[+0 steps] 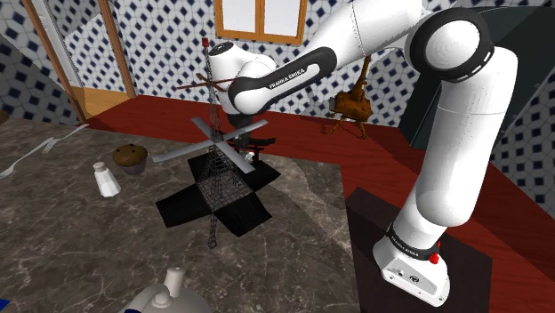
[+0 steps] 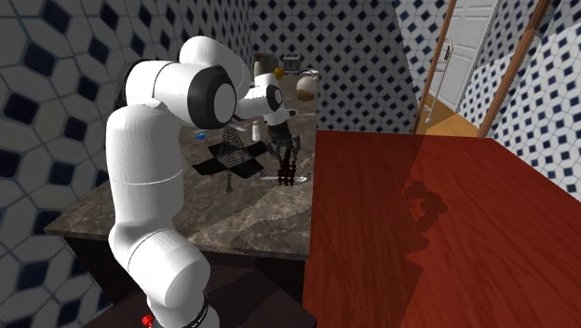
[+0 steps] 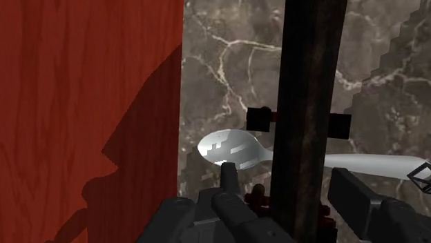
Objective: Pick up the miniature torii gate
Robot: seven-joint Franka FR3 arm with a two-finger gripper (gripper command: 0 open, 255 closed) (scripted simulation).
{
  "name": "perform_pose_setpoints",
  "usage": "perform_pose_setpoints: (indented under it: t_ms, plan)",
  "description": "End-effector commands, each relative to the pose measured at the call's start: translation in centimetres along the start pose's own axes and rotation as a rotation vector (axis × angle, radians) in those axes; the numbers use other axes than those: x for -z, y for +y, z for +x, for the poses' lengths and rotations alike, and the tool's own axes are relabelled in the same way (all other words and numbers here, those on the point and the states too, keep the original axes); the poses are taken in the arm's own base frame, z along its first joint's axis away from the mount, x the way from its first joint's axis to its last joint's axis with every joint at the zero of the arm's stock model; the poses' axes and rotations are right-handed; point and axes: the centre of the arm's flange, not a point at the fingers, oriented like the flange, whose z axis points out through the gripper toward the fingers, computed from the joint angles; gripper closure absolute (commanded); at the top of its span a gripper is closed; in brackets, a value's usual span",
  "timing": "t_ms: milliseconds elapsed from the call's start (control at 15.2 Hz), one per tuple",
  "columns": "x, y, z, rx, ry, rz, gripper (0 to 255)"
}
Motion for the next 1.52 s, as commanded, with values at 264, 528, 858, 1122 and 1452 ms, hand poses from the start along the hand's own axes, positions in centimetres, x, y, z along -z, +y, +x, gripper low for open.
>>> perform_pose_setpoints:
  t_ms: [264, 528, 858, 1122, 1452]
  plan:
    - [-0.1, 0.0, 0.1, 0.0, 0.0, 0.0, 255]
    - [-0.1, 0.0, 0.0, 0.0, 0.0, 0.0, 255]
    - [2.4, 0.7, -0.3, 0.0, 0.0, 0.0, 255]
    - [4.5, 1.2, -0.6, 0.0, 0.0, 0.0, 255]
    - [7.0, 1.9, -0.9, 0.0, 0.0, 0.0, 255]
